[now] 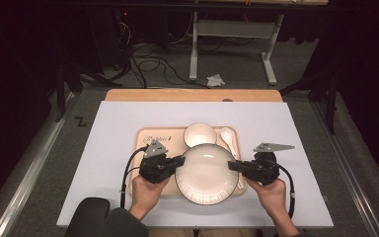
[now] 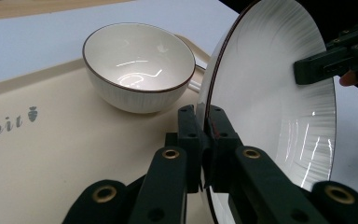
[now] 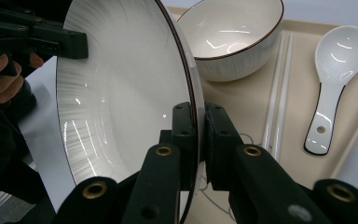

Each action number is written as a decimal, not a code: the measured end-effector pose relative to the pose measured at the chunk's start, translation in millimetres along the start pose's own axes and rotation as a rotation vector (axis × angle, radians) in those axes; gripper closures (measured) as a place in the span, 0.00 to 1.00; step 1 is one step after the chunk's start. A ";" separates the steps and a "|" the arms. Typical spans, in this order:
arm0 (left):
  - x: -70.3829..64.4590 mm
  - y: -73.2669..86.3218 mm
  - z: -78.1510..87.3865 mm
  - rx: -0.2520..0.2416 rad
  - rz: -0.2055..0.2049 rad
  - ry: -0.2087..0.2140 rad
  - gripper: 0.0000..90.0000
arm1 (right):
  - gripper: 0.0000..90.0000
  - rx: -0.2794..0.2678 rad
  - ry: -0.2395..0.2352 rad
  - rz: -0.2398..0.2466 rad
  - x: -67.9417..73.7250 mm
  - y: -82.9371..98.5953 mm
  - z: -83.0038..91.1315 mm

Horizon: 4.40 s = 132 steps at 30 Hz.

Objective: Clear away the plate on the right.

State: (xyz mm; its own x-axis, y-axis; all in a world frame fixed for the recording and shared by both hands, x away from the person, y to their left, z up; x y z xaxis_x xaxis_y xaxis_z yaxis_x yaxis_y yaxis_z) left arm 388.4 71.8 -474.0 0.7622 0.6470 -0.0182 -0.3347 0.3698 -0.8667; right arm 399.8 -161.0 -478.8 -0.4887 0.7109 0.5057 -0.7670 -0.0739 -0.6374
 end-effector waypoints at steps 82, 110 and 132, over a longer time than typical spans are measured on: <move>101.7 66.0 56.3 0.102 0.264 -0.325 0.96 | 0.53 -0.040 0.355 -0.107 -131.0 7.9 35.7; 112.8 88.5 26.5 0.235 0.300 -0.299 0.89 | 0.52 -0.049 0.336 -0.120 -129.2 7.8 34.6; 74.9 71.8 38.9 0.165 0.159 -0.289 0.41 | 0.52 -0.030 0.343 -0.071 -118.7 13.2 33.1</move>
State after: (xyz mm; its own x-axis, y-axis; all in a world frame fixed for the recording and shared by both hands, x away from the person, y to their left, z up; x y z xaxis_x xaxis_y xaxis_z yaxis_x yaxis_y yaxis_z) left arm 399.9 172.7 -518.2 0.5139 0.8577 0.0157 -0.5391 0.3371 -0.7718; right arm 433.9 -269.5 -528.0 -0.2627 0.9075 0.3277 -0.7792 0.0008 -0.6268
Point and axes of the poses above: each handheld gripper's, and its own axes: z roughly backward along the jaws, y roughly out of its underside, x roughly to its left, the point moved 7 cm from there along -z, roughly forward along the jaws, and after that the axes turned 15 degrees about -z, right-handed, at the moved point
